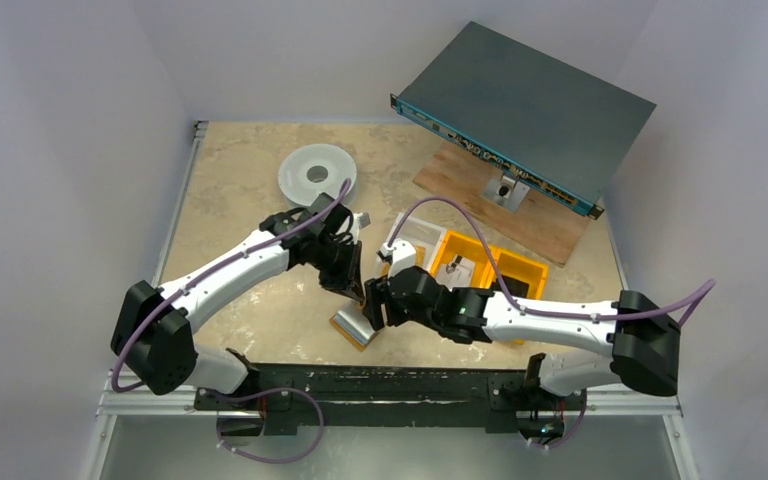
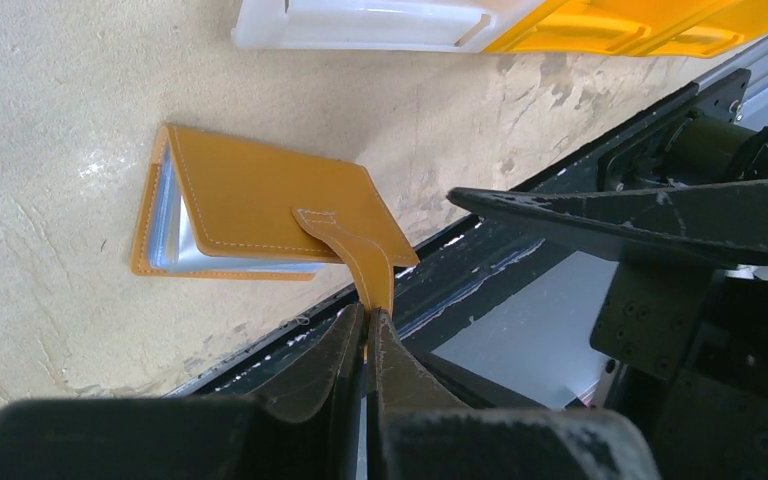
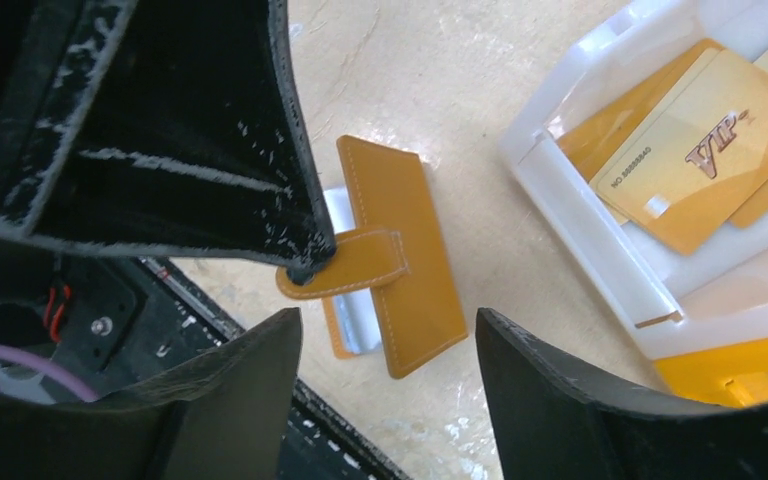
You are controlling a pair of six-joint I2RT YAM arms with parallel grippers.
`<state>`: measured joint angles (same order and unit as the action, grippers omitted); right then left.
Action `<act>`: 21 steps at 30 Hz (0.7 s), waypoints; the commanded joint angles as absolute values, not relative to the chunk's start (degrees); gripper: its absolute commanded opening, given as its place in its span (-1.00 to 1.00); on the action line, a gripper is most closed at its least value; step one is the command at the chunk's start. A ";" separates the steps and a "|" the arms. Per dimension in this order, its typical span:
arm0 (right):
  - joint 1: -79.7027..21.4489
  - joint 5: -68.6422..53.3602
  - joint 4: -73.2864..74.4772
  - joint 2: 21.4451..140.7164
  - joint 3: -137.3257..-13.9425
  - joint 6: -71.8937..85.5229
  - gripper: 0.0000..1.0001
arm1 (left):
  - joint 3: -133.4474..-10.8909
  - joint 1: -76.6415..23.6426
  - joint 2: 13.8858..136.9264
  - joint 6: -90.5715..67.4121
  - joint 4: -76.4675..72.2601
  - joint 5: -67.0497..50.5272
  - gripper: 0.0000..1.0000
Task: Take the credit cards out of the card holder
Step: Open the card holder at the corner of the board.
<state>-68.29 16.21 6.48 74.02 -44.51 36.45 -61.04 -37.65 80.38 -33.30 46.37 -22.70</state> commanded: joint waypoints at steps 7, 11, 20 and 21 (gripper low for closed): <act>-69.33 18.23 -1.30 80.27 -43.33 33.28 0.05 | -64.14 -37.97 81.20 -31.94 45.30 -24.75 -1.00; -69.43 19.75 -0.61 82.58 -44.06 35.46 -0.14 | -64.66 -38.04 81.47 -31.60 45.48 -24.93 -1.00; -69.43 18.57 9.21 84.35 -46.33 52.16 -1.00 | -62.14 -37.99 74.05 -34.39 47.13 -16.12 -0.13; -69.43 17.15 8.19 83.99 -45.52 53.55 -1.00 | -61.15 -38.01 72.50 -35.21 47.06 -15.10 -0.05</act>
